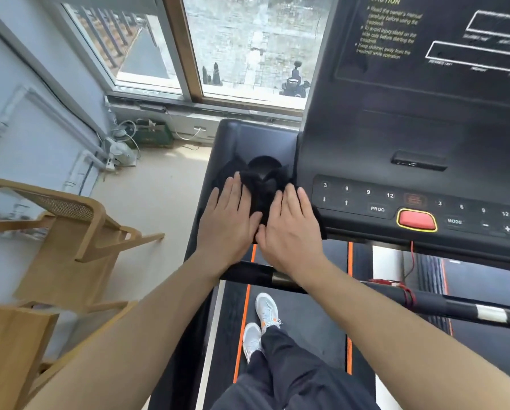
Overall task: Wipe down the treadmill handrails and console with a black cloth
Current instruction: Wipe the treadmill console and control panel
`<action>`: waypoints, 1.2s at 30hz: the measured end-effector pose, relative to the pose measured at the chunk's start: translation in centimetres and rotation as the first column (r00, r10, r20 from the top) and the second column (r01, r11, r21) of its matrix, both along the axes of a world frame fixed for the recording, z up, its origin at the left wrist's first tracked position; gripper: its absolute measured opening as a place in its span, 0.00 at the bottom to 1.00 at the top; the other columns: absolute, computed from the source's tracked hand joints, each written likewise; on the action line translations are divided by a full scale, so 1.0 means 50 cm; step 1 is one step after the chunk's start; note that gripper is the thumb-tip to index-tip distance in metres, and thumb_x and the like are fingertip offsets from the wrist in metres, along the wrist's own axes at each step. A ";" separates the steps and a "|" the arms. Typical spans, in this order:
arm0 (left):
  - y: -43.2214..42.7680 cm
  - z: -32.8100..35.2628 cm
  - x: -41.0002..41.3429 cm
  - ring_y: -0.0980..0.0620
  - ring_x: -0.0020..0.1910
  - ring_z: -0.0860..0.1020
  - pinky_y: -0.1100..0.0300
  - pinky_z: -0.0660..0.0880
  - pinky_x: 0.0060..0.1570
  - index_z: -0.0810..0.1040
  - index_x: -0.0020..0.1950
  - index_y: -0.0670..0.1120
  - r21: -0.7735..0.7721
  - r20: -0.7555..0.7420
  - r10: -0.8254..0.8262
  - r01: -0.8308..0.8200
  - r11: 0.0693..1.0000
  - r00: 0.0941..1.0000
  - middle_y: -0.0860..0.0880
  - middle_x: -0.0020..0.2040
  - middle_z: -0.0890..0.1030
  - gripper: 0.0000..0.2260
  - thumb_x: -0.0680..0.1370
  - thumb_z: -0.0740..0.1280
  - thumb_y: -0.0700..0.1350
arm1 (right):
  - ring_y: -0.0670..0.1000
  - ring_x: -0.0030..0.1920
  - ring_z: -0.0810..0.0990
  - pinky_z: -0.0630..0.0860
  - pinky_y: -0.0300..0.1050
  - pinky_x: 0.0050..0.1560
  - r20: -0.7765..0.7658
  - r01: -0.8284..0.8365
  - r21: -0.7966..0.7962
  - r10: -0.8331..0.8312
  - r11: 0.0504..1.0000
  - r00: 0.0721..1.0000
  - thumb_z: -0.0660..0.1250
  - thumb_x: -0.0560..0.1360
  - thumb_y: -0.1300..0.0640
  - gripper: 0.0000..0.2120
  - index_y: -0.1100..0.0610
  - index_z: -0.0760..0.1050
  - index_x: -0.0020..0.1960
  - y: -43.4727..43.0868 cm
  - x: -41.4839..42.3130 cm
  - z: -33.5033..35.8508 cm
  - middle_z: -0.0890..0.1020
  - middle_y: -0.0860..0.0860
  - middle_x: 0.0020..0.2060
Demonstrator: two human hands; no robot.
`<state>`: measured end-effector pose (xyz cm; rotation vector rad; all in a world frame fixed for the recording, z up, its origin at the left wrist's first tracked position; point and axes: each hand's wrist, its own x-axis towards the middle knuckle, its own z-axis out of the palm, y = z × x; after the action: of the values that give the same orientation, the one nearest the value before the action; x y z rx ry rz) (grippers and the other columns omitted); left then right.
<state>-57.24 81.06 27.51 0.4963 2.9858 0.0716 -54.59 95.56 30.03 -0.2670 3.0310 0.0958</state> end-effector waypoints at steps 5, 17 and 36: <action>0.038 0.015 -0.153 0.45 0.81 0.52 0.47 0.49 0.78 0.56 0.80 0.40 0.033 0.005 0.003 -0.003 0.999 1.000 0.41 0.81 0.55 0.29 0.85 0.45 0.55 | 0.61 0.78 0.58 0.40 0.55 0.79 0.015 0.023 0.114 -0.025 0.993 1.000 0.46 0.81 0.45 0.35 0.72 0.60 0.75 0.036 -0.172 0.028 0.67 0.65 0.74; 0.040 0.014 -0.102 0.40 0.80 0.56 0.45 0.52 0.77 0.59 0.79 0.37 0.040 -0.032 0.003 -0.002 0.999 0.999 0.36 0.79 0.60 0.30 0.83 0.46 0.56 | 0.63 0.79 0.54 0.45 0.58 0.80 -0.062 -0.024 0.095 0.030 0.995 0.998 0.44 0.82 0.46 0.34 0.73 0.56 0.76 0.047 -0.113 -0.026 0.62 0.68 0.76; -0.037 -0.007 0.028 0.39 0.76 0.63 0.45 0.65 0.71 0.66 0.74 0.38 -0.067 -0.115 0.148 -0.156 0.985 0.982 0.38 0.73 0.70 0.33 0.71 0.71 0.44 | 0.64 0.75 0.67 0.60 0.59 0.77 -0.332 -0.361 0.042 0.354 0.932 0.875 0.46 0.81 0.61 0.24 0.65 0.65 0.75 -0.023 -0.058 -0.090 0.66 0.66 0.75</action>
<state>-55.83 79.19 27.14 0.2711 3.1155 -0.0580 -57.48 94.39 25.56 -0.9028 3.2725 0.1493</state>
